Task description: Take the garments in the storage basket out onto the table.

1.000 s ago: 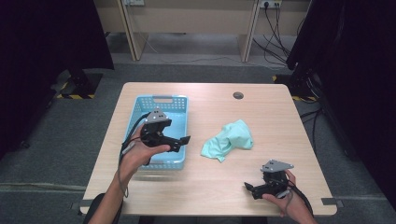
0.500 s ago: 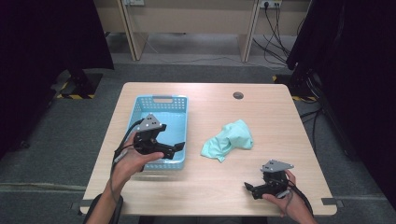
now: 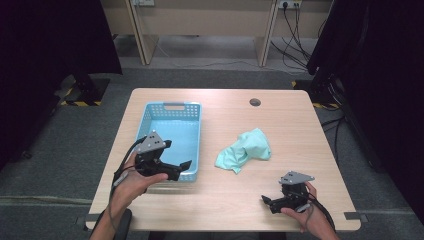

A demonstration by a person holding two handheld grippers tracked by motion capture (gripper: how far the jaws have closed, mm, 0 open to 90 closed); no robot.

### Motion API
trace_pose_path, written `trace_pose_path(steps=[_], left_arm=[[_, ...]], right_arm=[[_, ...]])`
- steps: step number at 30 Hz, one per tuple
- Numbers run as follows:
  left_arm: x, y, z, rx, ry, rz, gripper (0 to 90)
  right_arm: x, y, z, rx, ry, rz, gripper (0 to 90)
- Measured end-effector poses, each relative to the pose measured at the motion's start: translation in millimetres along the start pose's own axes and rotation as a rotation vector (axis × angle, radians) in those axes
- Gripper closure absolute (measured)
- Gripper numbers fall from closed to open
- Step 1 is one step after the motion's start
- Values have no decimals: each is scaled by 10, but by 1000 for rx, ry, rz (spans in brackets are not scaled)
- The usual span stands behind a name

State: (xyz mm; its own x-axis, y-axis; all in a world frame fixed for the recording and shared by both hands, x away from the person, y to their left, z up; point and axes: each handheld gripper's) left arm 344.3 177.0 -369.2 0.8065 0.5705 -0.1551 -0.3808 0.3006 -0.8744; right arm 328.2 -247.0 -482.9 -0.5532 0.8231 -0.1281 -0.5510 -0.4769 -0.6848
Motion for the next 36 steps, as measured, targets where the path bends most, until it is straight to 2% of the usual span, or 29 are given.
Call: trace_pose_path(steps=[8,14,18,27,32,36], left_arm=[[-69,126,72,-3,-4,-1,42],[-141,262,119,-3,14,5,39],[-193,294,143,-10,18,-2,39],[-293,373,198,-14,11,-19,39],[-342,469,242,-9,13,-20,38],[-377,563,259,0,-3,-25,38]], right_arm=[[1,0,1,1,0,-1,3],[0,0,0,0,0,0,3],[3,-1,-1,0,2,-2,2],[3,-1,0,1,2,-3,3],[3,-1,0,0,2,-3,3],[2,-1,-1,0,2,-2,3]])
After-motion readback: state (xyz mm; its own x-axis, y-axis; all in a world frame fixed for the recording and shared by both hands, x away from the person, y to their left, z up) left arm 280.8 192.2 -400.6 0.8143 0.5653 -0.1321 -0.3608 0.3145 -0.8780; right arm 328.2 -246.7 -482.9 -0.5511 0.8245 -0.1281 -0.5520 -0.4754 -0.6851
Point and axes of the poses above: each handheld gripper's, and its own axes: z roughly backward along the jaws, y roughly out of its underside, x roughly to its left, and after that the axes turned 10 degrees about y, right-handed
